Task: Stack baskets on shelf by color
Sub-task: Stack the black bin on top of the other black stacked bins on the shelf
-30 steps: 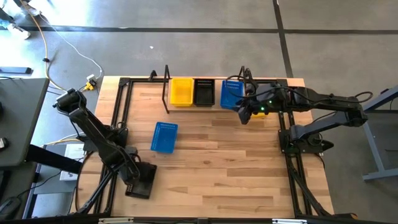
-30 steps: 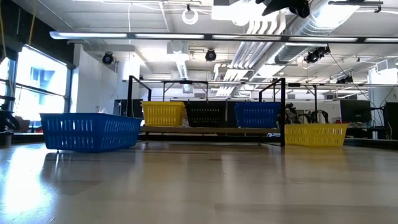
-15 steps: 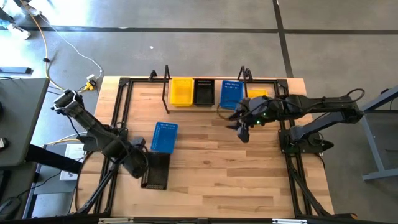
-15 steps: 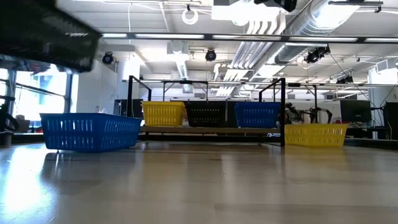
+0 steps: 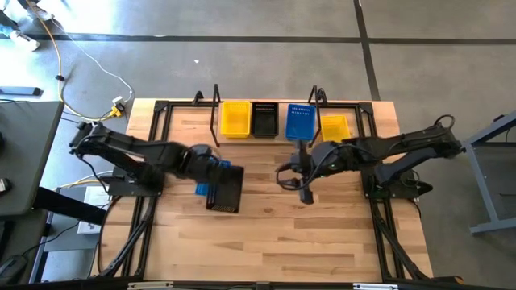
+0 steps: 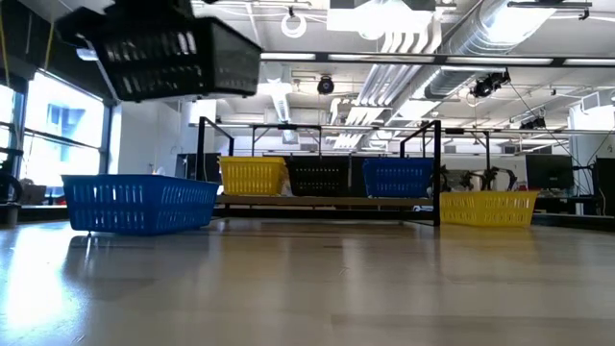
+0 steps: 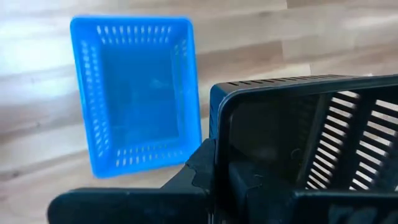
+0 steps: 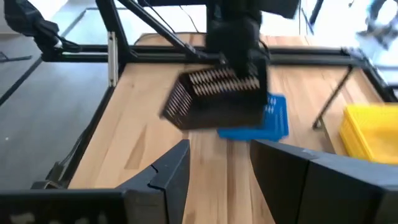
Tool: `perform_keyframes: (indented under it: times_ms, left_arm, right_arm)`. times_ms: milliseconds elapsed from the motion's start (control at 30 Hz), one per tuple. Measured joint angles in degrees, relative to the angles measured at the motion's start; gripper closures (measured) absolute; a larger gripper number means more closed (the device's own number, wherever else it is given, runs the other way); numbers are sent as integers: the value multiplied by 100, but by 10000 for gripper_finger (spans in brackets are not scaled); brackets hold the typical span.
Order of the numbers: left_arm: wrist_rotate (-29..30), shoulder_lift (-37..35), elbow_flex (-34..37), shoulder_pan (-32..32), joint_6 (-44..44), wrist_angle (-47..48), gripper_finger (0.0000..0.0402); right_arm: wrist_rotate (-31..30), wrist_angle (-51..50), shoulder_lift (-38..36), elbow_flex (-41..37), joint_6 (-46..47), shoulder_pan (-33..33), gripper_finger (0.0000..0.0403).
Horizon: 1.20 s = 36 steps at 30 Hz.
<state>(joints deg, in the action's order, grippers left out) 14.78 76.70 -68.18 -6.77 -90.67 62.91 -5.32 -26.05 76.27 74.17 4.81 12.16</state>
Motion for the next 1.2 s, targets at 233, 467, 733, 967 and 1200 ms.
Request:
perform_keyframes:
  times_ms: [233,467,733,967,1200]
  left_arm:
    - [-504,647,-460,795,768,-29,401]
    - [-801,1307,-837,1259,1141,-20,401]
    - [-1133,1886,-1336,1651,1449,-333,401]
    - [-1267,2229,-1674,1694,1593,-656,401]
    - [-1270,2252,-1681,1694,1590,-797,401]
  right_arm:
    - [155,403,616,0,-368,-3,249]
    - [250,429,1110,0,-474,121,249]
    - [249,768,1654,0,-529,286,249]
    - [-76,835,1952,0,-508,282,249]
    - [-90,772,2148,0,-150,208,249]
